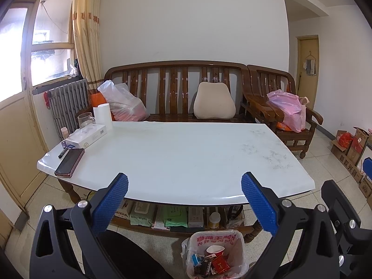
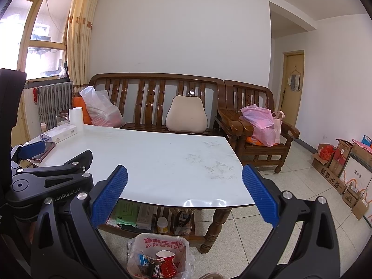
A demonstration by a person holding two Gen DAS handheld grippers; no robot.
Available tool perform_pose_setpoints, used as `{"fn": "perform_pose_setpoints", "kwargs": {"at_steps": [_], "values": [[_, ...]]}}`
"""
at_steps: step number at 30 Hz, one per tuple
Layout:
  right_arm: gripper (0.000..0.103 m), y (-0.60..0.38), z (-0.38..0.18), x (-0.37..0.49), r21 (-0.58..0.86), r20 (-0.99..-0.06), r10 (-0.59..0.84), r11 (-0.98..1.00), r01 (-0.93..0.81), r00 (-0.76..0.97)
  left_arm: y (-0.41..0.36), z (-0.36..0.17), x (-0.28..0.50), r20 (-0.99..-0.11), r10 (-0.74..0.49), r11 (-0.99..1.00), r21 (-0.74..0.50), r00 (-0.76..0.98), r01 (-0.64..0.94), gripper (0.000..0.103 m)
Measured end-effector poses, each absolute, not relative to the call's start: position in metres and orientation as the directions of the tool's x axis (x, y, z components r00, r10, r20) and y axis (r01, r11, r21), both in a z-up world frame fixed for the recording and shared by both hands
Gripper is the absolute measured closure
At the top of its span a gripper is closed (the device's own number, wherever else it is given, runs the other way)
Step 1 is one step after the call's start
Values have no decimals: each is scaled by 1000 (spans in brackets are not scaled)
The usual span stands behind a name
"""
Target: Collect trash
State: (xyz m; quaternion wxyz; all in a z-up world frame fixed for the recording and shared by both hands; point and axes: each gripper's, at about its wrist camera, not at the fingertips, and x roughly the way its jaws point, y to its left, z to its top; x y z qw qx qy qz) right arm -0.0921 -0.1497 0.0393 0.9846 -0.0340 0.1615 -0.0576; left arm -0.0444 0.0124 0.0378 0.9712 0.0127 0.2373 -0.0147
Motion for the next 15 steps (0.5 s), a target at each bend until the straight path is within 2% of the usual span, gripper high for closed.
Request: {"fn": "perform_pose_setpoints", "kwargs": {"at_steps": [15], "values": [[7, -149, 38, -88, -93, -317, -120, 991, 95, 941, 16, 35, -38, -486, -25, 999, 14, 873, 37, 8]]}}
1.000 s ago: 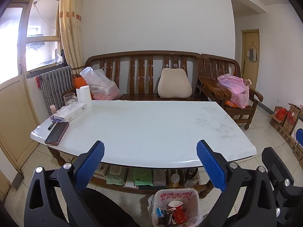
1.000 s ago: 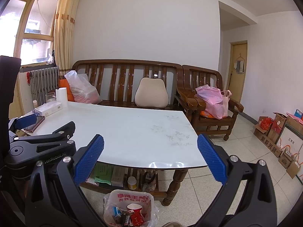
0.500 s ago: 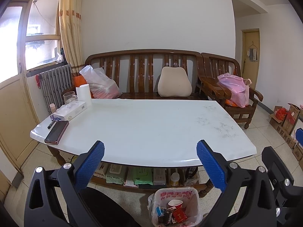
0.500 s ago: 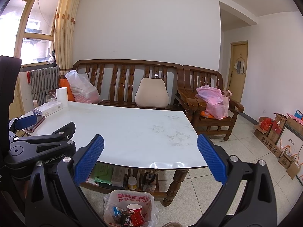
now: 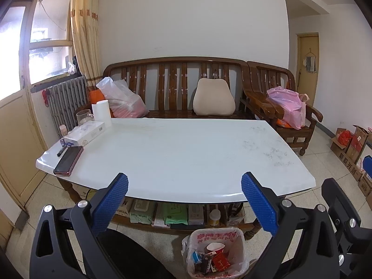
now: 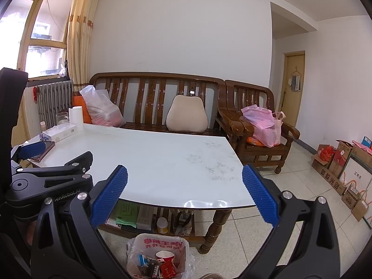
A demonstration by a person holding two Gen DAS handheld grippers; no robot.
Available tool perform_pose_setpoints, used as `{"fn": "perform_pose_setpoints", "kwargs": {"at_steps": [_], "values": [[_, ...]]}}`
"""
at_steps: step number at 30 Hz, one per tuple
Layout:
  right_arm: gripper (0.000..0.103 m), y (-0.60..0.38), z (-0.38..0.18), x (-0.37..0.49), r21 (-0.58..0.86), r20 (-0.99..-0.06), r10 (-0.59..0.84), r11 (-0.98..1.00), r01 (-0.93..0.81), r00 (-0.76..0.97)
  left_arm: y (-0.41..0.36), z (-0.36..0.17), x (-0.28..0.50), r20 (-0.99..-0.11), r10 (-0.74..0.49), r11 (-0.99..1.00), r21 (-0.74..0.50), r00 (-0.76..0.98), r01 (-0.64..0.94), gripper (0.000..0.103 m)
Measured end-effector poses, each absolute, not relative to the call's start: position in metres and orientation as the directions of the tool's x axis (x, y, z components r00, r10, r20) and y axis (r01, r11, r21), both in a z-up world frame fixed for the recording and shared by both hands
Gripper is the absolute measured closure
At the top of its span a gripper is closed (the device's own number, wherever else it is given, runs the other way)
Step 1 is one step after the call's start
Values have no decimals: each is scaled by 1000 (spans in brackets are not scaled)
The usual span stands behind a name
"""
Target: Collect trash
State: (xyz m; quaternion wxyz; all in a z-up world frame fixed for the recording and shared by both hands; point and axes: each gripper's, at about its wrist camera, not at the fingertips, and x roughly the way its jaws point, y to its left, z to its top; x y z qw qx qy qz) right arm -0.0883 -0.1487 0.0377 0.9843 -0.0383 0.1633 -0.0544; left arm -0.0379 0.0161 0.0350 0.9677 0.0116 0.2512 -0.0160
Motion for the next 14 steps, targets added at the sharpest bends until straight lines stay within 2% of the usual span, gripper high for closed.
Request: {"fn": "perform_pose_setpoints", "kwargs": {"at_steps": [14], "values": [[7, -149, 34, -83, -94, -324, -115, 992, 89, 939, 18, 35, -34, -481, 12, 999, 39, 877, 7, 8]]}}
